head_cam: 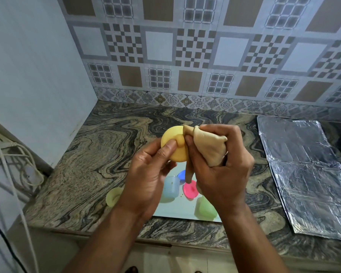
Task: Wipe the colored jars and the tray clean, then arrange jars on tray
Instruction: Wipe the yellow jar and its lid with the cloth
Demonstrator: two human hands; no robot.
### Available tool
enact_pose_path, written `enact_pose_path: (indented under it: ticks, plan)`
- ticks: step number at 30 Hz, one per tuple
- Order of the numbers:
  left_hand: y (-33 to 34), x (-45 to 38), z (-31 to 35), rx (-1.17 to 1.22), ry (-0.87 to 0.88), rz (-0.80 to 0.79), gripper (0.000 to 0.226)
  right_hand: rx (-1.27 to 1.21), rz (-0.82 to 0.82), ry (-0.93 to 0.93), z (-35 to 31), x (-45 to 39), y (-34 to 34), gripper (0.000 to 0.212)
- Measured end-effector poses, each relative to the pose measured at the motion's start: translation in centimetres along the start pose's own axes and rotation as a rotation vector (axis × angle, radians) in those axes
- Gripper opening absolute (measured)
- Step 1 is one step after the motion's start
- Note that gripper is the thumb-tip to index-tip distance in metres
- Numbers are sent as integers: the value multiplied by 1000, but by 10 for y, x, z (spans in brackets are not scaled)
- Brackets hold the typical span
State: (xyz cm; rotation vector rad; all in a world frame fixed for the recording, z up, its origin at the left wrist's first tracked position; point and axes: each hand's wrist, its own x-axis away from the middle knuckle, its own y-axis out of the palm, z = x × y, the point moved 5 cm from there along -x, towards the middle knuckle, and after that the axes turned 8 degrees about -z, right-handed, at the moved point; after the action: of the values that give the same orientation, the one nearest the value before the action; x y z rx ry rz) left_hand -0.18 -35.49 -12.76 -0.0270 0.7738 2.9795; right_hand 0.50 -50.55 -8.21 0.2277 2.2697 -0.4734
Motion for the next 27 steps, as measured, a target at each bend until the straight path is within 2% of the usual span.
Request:
enact_pose_path:
  ticks: [3,9,14,17,19,23,27]
  plan:
    - [-5,0,5,-82,22,-48,19,14,-21,-17,2,2,-1,26]
    - [-12,-7,27,-335,9,-313,28,-89,-165,-25,-1,-15,-3,26]
    - [-10,-14,37,-352,-51,-440,19,-209,-277,94,10,-23,-1,27]
    - [-8,-19,33,-357,-30,-397,23,-318,-266,181,20,-22,1,25]
    - [-6,-19,23,-305,-29,-340,30,-330,-198,205,24,-20,1,24]
    - [4,-7,3,20,-112,-335,34,-275,-46,219,25,-12,-5,24]
    - [0,-3,-6,-7,-79,-198,27,-154,-56,139,20,-4,-7,27]
